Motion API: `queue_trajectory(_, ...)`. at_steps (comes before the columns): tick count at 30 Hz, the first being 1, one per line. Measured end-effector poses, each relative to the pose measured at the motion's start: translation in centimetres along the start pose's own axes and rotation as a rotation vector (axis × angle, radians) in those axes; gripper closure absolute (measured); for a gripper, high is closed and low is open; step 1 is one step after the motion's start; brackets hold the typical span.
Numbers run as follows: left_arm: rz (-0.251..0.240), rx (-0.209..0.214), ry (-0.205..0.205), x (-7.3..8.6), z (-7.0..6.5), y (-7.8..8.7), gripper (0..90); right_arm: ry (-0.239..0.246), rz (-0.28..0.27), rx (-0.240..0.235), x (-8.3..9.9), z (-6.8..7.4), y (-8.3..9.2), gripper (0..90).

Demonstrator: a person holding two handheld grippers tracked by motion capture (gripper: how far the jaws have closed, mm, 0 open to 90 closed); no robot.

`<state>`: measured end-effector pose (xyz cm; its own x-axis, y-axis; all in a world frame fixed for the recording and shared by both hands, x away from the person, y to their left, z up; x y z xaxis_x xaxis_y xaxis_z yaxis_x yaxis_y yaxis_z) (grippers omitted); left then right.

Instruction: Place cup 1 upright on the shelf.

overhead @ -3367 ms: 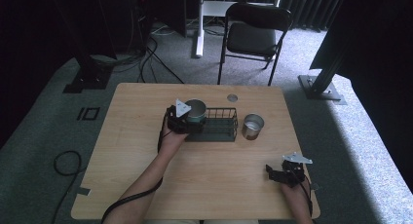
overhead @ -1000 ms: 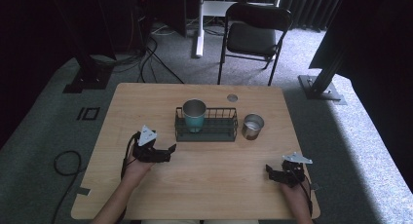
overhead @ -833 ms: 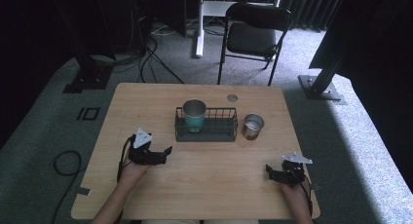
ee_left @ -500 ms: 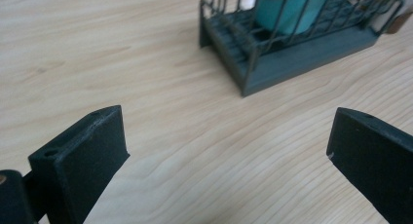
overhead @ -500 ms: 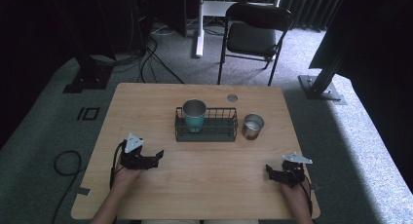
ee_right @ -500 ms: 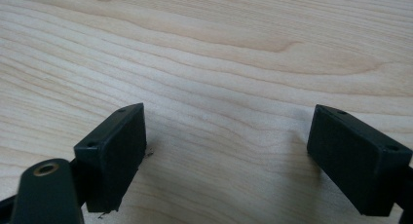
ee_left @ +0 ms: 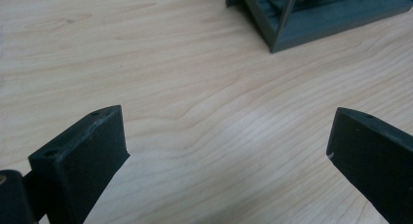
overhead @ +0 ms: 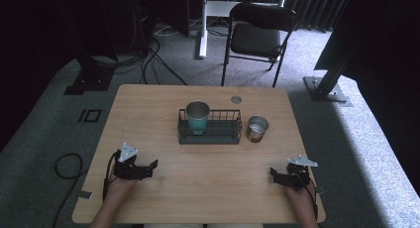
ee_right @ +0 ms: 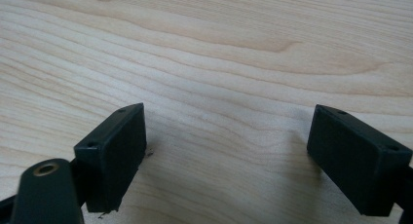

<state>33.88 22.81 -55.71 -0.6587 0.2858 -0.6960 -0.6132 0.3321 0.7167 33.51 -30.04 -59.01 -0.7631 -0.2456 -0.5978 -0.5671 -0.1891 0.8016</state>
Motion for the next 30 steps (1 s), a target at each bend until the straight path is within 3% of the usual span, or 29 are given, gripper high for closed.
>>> queue_trajectory(10,0.041,-0.033,0.008,1.4,0.8,0.6,1.8,-0.001,0.000,0.000,0.0,0.0,0.0,14.0)
queue_trajectory(20,0.079,-0.048,0.046,3.1,2.0,1.3,1.8,0.000,-0.001,0.000,0.0,0.0,0.0,14.0)
queue_trajectory(27,0.122,-0.114,0.092,4.1,3.1,1.4,1.7,0.000,-0.001,0.000,0.0,0.0,0.0,13.9)
queue_trajectory(30,0.136,-0.123,0.115,4.4,3.5,1.4,1.7,-0.001,-0.001,0.000,0.0,0.0,0.0,14.0)
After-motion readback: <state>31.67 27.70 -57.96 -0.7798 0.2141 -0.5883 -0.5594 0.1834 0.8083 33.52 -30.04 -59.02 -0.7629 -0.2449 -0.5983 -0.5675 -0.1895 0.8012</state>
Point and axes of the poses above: each handheld gripper's, and its own axes: y roughly backward along the jaws, x roughly out of its underside, z roughly to its left, the point moved 5 cm from there along -y, roughly forward along the jaws, and after that the axes turned 10 degrees about z, right-handed, at the moved point
